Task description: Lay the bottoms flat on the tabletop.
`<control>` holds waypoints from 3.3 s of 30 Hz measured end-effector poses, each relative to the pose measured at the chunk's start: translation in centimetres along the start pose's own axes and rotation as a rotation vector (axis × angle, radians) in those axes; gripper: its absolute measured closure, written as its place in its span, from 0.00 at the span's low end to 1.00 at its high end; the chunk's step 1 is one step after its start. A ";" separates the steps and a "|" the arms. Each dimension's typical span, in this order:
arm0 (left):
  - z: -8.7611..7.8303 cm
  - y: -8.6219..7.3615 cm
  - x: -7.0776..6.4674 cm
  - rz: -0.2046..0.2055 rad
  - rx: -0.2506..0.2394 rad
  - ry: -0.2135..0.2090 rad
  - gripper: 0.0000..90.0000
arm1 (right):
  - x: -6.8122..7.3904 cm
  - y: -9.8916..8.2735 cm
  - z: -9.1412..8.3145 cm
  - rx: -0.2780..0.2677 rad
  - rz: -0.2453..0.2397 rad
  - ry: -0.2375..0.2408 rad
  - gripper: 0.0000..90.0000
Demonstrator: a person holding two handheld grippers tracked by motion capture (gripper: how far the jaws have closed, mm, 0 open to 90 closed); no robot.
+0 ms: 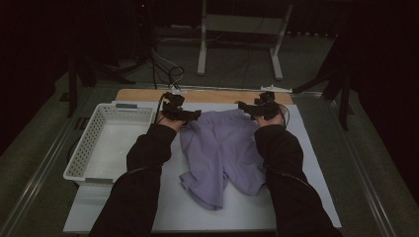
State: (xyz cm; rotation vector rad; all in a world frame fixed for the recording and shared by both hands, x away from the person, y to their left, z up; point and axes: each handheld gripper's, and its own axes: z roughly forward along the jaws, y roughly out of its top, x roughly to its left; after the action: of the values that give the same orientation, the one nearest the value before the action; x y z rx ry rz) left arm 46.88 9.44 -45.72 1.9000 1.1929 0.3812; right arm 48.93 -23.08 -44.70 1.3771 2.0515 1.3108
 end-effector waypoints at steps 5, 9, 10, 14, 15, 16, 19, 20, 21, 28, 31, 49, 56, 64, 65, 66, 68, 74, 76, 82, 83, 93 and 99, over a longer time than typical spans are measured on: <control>-1.0 -0.1 -1.1 0.039 -0.021 -0.061 0.05 | 0.9 -0.8 -0.9 0.015 -0.049 0.057 0.17; -1.9 -0.2 -1.9 0.072 -0.049 -0.095 0.05 | 1.3 -1.1 -1.9 0.001 -0.062 0.098 0.17; -2.2 -0.2 -2.0 0.079 -0.055 -0.101 0.05 | 1.4 -1.2 -2.1 -0.003 -0.069 0.113 0.17; -3.1 -0.5 -2.6 0.099 -0.077 -0.134 0.05 | 2.1 -1.6 -3.2 -0.008 -0.105 0.139 0.16; -3.4 -0.6 -2.8 0.102 -0.081 -0.140 0.05 | 2.2 -1.6 -3.5 -0.012 -0.110 0.152 0.16; -3.6 -0.7 -3.0 0.109 -0.081 -0.154 0.05 | 2.4 -1.7 -3.8 -0.011 -0.119 0.150 0.16; -4.5 -1.0 -3.6 0.125 -0.090 -0.171 0.05 | 2.7 -2.0 -4.7 -0.017 -0.137 0.175 0.16; -4.9 -1.1 -3.8 0.124 -0.094 -0.181 0.05 | 2.8 -2.1 -5.0 -0.017 -0.146 0.171 0.16; -5.2 -1.2 -3.9 0.128 -0.094 -0.185 0.05 | 2.9 -2.2 -5.3 -0.025 -0.144 0.184 0.16; -8.0 -2.9 -5.4 0.133 -0.095 -0.208 0.06 | 3.9 -2.9 -8.1 -0.047 -0.178 0.196 0.16; -9.1 -4.4 -6.2 0.127 -0.088 -0.226 0.07 | 4.4 -3.5 -9.4 -0.060 -0.184 0.213 0.16; -11.4 -14.0 -7.9 0.168 0.055 -0.149 0.54 | 5.9 -9.5 -14.9 -0.040 -0.215 0.273 0.16; -9.3 -16.2 -6.2 0.101 0.143 -0.140 0.57 | 5.8 -10.9 -15.9 -0.030 -0.215 0.257 0.16; -8.4 -17.3 -6.3 0.143 0.203 -0.183 0.73 | 4.7 -12.1 -16.2 -0.017 -0.185 0.231 0.16; -8.4 -17.4 -6.4 0.156 0.209 -0.193 0.77 | 4.6 -12.2 -16.3 -0.015 -0.183 0.227 0.16; -8.5 -17.4 -6.6 0.171 0.220 -0.208 0.84 | 4.5 -12.3 -16.4 -0.017 -0.181 0.221 0.16; -8.8 -17.3 -6.7 0.164 0.225 -0.235 0.96 | 4.2 -12.4 -16.5 -0.020 -0.175 0.211 0.16; -11.9 -17.2 -7.4 0.167 0.146 -0.211 0.98 | 3.7 -12.8 -17.0 -0.024 -0.162 0.188 0.16; -13.5 -17.3 -7.8 0.166 0.120 -0.210 0.98 | 3.5 -12.9 -17.1 -0.027 -0.158 0.183 0.16; -17.3 -18.3 -9.2 0.203 0.067 -0.161 0.98 | 3.1 -13.0 -17.4 -0.030 -0.146 0.167 0.16; -17.7 -18.5 -9.3 0.204 0.071 -0.159 0.98 | 3.1 -13.0 -17.5 -0.032 -0.145 0.168 0.16; -19.5 -21.0 -8.1 0.153 0.126 -0.089 0.94 | 3.1 -13.3 -17.6 -0.025 -0.139 0.168 0.16; -20.0 -21.3 -7.4 0.142 0.105 -0.044 0.89 | 3.1 -13.5 -17.5 -0.020 -0.138 0.171 0.16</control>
State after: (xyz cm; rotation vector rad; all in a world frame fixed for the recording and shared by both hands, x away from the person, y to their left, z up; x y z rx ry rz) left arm 17.93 17.11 -49.13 2.0798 1.0709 0.3568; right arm 28.02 -30.53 -46.31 1.1267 2.1940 1.4270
